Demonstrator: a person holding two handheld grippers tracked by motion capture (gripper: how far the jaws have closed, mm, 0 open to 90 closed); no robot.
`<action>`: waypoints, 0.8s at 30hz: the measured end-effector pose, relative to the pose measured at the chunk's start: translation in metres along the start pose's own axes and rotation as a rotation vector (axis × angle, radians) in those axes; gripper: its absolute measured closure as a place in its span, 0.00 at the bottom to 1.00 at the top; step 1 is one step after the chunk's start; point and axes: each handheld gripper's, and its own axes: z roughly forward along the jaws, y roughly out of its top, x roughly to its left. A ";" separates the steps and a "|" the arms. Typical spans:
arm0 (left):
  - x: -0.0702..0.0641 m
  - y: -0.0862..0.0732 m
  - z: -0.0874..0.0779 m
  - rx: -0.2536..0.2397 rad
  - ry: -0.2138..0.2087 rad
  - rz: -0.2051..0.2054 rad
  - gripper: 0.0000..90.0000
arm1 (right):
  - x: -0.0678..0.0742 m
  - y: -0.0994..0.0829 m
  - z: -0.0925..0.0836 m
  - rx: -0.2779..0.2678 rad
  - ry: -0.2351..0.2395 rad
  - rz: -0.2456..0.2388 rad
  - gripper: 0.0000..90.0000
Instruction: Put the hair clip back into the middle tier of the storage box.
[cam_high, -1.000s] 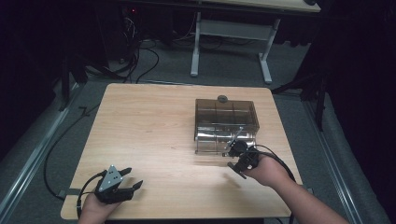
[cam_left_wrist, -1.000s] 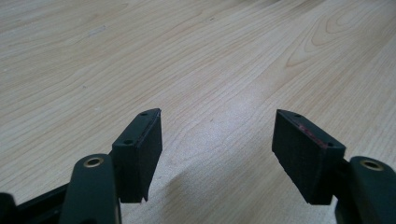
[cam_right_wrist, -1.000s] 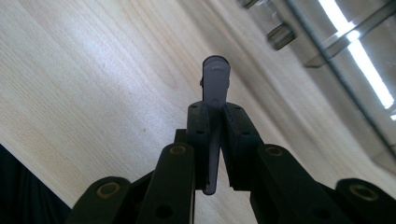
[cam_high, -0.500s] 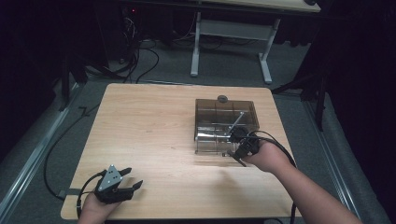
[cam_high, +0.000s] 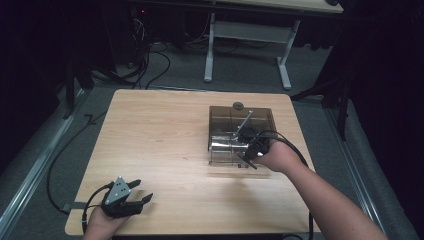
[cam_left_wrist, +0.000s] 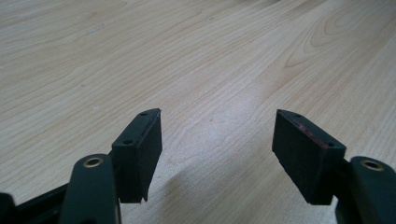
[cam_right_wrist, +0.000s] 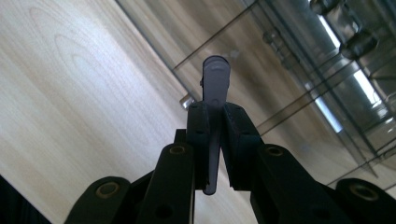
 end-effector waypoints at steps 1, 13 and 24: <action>0.000 0.000 0.000 0.002 -0.002 0.000 0.37 | 0.000 0.002 0.001 0.000 0.000 0.001 0.91; 0.000 0.000 0.000 0.001 -0.005 0.000 0.37 | -0.012 0.022 0.009 -0.008 -0.006 -0.013 0.91; 0.000 0.000 0.000 0.001 -0.007 0.001 0.37 | -0.019 0.024 0.022 0.012 -0.014 -0.002 0.91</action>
